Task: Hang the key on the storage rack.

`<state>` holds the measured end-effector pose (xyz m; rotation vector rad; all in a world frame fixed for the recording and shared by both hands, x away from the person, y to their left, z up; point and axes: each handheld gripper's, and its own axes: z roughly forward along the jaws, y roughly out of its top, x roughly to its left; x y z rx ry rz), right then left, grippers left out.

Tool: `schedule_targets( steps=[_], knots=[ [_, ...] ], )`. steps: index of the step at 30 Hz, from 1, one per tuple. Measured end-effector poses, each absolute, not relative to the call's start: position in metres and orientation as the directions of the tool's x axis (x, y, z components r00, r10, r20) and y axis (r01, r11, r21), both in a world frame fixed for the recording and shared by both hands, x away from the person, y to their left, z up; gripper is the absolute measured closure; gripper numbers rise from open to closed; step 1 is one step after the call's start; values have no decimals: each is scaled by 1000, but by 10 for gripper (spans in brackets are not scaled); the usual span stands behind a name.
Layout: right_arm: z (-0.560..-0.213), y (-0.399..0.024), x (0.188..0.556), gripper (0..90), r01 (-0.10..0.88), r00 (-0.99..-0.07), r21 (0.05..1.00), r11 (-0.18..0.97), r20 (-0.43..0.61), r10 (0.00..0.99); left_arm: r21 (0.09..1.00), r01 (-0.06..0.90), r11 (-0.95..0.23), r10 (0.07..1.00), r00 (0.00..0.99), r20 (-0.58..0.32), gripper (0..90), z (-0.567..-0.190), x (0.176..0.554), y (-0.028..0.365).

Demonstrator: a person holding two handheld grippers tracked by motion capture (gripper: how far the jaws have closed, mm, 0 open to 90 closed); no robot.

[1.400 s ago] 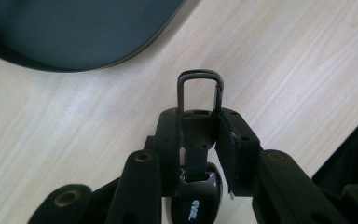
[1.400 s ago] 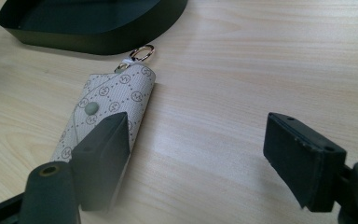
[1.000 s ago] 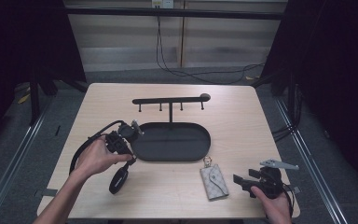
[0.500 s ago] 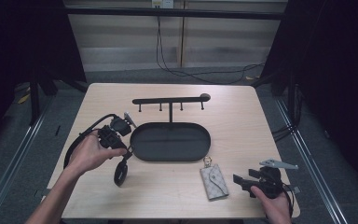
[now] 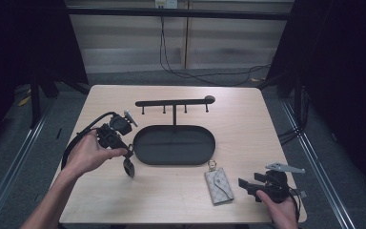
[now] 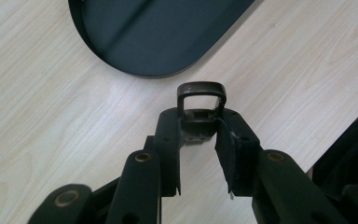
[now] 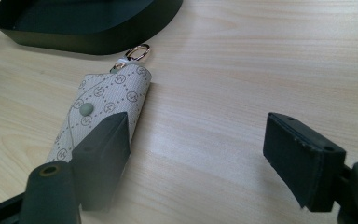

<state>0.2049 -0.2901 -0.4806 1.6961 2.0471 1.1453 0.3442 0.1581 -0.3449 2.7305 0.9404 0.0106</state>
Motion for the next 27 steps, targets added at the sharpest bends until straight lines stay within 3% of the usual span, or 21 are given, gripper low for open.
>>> schedule_targets(
  steps=[27],
  knots=[
    [-481,-290,205,227,722,-295,692,13,290,910,260,630,-732,634,769,-77,707,-318,355,155]
  ],
)
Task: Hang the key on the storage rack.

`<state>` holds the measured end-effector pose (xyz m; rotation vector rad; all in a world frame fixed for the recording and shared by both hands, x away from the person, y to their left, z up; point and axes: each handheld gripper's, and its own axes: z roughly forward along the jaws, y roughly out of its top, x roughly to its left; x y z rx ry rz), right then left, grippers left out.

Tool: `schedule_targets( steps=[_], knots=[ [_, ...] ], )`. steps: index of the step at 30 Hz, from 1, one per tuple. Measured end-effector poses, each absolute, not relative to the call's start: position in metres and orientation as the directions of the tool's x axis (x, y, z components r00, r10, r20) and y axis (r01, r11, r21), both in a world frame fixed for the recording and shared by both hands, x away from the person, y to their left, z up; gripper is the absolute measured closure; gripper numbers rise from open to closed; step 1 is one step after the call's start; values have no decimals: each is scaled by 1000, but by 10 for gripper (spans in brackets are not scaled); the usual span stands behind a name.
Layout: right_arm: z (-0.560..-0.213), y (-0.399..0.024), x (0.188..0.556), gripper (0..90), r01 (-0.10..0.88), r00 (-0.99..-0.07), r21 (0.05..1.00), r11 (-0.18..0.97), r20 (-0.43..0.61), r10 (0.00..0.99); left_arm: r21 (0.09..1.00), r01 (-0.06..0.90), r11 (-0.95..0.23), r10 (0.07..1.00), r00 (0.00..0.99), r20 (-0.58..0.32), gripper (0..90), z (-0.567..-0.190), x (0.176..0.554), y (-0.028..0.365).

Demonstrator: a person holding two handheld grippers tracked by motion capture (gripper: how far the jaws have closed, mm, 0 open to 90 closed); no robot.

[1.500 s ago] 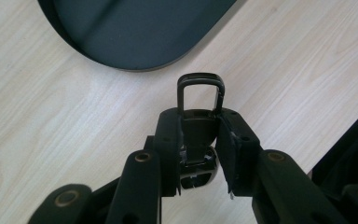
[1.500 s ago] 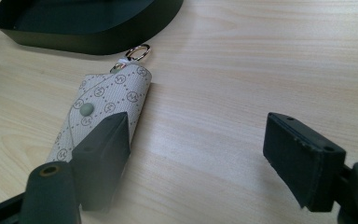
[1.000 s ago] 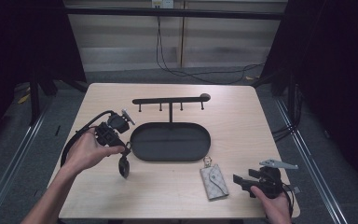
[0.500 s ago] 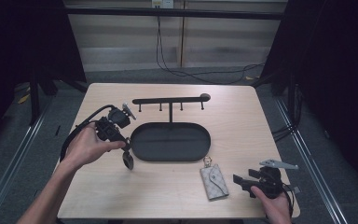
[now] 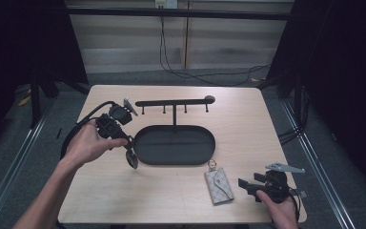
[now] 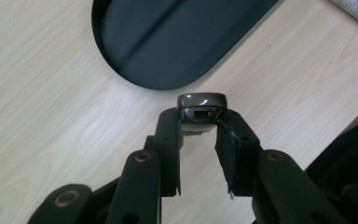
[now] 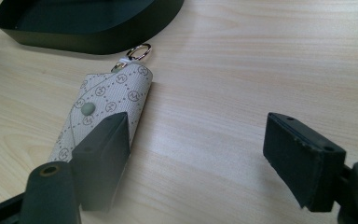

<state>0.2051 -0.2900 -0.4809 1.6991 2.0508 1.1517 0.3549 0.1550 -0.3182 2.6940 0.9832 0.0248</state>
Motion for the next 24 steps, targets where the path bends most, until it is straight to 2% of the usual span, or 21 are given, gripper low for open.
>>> schedule_targets(
  steps=[24],
  knots=[
    [-481,-290,205,227,725,-299,689,11,300,906,244,661,-710,661,744,-95,707,-296,381,144]
  ],
)
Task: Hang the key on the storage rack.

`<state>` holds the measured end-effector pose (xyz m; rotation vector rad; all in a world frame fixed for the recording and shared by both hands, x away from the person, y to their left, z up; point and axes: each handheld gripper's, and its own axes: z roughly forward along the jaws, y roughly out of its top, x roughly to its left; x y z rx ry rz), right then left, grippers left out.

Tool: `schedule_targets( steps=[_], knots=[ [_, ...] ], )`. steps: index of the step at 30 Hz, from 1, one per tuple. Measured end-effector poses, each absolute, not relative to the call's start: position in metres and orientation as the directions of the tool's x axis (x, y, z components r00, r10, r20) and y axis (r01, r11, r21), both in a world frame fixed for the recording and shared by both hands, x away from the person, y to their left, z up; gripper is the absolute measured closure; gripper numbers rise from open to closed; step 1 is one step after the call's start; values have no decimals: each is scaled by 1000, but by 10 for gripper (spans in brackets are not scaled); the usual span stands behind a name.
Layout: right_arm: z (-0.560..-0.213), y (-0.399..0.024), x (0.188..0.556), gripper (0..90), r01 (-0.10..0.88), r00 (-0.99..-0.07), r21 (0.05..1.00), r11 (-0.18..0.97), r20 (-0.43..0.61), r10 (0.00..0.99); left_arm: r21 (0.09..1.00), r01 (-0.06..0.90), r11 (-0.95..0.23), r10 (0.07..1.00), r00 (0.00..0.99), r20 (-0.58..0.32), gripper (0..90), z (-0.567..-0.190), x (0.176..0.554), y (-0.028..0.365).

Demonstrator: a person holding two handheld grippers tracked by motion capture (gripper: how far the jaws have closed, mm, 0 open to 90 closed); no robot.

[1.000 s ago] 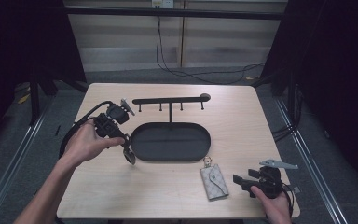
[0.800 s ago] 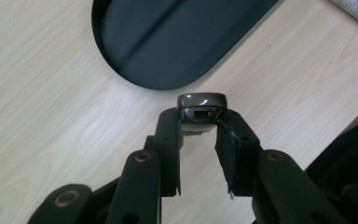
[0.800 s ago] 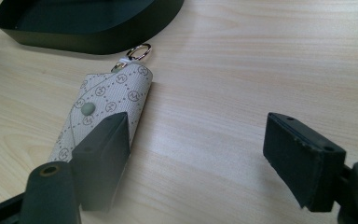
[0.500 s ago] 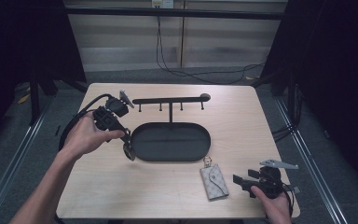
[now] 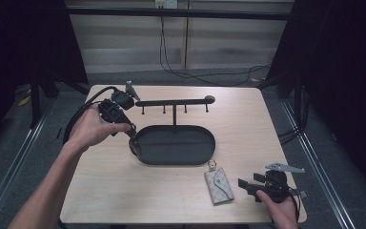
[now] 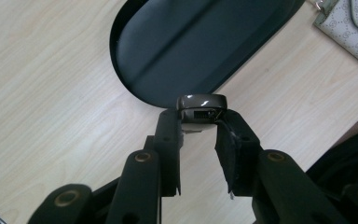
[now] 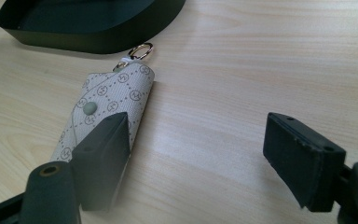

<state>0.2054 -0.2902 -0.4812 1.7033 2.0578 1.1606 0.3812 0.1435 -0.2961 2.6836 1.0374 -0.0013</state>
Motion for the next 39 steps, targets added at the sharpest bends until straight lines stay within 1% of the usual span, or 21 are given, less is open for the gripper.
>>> schedule_targets(
  steps=[11,16,22,25,34,37,39],
  knots=[
    [-481,-290,205,227,725,-300,689,15,297,906,224,677,-701,670,733,-119,708,-291,394,137],
    [-481,-290,205,227,724,-303,690,18,294,906,201,674,-711,667,737,-110,707,-296,397,129],
    [-481,-290,206,227,725,-302,689,16,297,906,200,676,-710,670,735,-104,707,-293,401,124],
    [-481,-290,205,227,725,-301,688,16,296,906,182,676,-715,672,735,-92,707,-292,404,122],
    [-481,-290,206,227,724,-306,689,24,291,906,153,705,-692,699,708,-100,707,-300,420,117],
    [-481,-289,206,227,725,-308,688,29,287,907,149,714,-684,713,698,-71,708,-301,423,110],
    [-481,-289,206,227,724,-311,689,31,285,907,135,715,-686,713,698,-74,707,-302,426,105]
  ],
)
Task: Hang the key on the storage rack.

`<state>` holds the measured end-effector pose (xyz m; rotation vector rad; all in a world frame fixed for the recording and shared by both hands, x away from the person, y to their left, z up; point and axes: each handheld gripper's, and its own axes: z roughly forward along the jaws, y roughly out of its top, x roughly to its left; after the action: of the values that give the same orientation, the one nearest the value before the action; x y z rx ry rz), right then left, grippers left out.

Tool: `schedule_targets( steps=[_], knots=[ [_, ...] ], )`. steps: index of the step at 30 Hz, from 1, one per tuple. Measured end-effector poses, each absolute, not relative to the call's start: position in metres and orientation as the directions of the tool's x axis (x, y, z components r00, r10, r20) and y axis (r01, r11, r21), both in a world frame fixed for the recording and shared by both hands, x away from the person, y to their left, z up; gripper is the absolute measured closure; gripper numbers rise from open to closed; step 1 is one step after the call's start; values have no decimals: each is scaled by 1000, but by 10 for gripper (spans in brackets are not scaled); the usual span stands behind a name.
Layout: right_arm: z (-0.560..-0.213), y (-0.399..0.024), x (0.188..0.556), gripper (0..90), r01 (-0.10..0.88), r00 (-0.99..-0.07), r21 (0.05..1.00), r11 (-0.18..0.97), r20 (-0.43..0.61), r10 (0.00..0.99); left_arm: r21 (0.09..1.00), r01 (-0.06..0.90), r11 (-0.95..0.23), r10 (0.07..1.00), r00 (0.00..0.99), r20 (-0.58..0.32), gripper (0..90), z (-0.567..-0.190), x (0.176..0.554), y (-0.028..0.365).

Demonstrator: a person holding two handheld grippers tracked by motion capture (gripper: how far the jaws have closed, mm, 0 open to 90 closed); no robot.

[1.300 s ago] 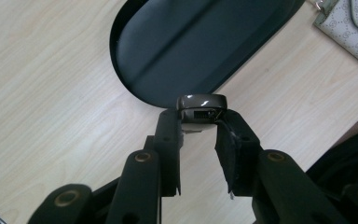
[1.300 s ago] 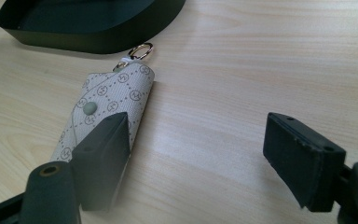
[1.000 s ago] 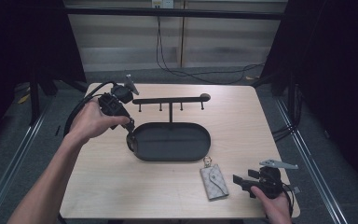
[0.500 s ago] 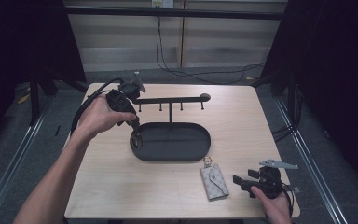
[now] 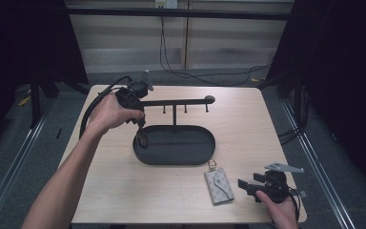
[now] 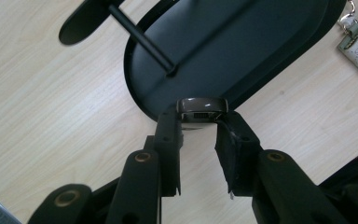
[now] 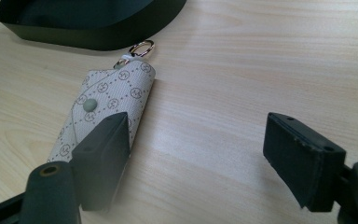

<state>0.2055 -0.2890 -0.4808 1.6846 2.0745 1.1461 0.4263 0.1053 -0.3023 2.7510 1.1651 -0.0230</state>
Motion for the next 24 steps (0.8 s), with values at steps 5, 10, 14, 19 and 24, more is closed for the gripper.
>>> schedule_targets(
  steps=[5,10,14,19,24],
  knots=[
    [-481,-289,205,227,722,-316,691,33,287,904,125,735,-666,731,677,-85,707,-306,435,102],
    [-481,-289,205,227,723,-318,690,38,284,904,126,746,-654,743,665,-78,707,-304,438,105],
    [-481,-289,205,227,724,-318,688,39,284,904,126,763,-634,757,646,-101,708,-305,444,110],
    [-481,-289,205,227,724,-317,689,36,285,905,121,770,-627,765,637,-91,707,-308,449,107],
    [-481,-289,205,227,725,-321,688,38,288,902,108,784,-611,781,620,-81,707,-308,455,102]
  ],
)
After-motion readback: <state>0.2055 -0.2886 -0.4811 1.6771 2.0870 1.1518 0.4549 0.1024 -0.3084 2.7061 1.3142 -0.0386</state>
